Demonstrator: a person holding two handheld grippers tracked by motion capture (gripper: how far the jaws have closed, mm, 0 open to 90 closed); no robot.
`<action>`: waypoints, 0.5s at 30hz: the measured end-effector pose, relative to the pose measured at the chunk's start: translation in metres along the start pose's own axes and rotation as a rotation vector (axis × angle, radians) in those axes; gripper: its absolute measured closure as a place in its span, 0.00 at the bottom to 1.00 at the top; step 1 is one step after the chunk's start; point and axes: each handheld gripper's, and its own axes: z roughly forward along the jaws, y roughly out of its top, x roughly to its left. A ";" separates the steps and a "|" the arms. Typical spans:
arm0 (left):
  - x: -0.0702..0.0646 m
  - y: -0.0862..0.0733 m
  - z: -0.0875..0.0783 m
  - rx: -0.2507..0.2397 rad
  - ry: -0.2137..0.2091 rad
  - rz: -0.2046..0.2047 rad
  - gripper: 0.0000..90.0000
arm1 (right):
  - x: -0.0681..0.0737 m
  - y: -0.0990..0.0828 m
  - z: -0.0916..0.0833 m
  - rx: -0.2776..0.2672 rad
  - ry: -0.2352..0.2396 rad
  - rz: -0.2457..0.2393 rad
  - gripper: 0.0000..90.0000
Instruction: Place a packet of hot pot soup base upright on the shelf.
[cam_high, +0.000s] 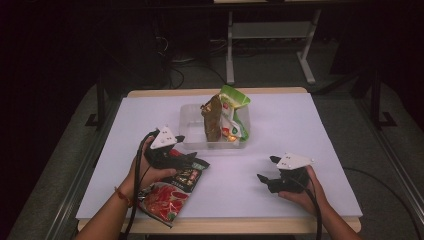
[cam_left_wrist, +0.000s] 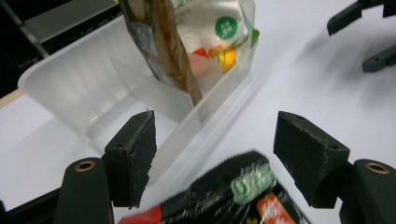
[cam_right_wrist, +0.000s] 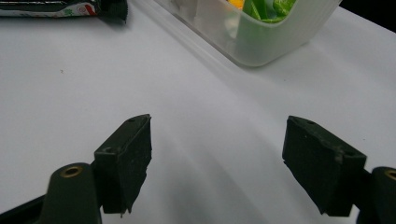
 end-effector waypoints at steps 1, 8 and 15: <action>0.001 -0.003 -0.002 0.005 -0.002 0.003 0.32 | 0.000 0.000 0.000 0.002 0.000 -0.001 0.26; 0.007 -0.021 -0.016 0.019 -0.004 -0.012 0.30 | 0.000 0.001 0.001 0.002 0.005 0.003 0.26; 0.013 -0.036 -0.026 0.040 -0.002 -0.018 0.29 | 0.001 0.001 0.003 0.006 0.009 0.003 0.26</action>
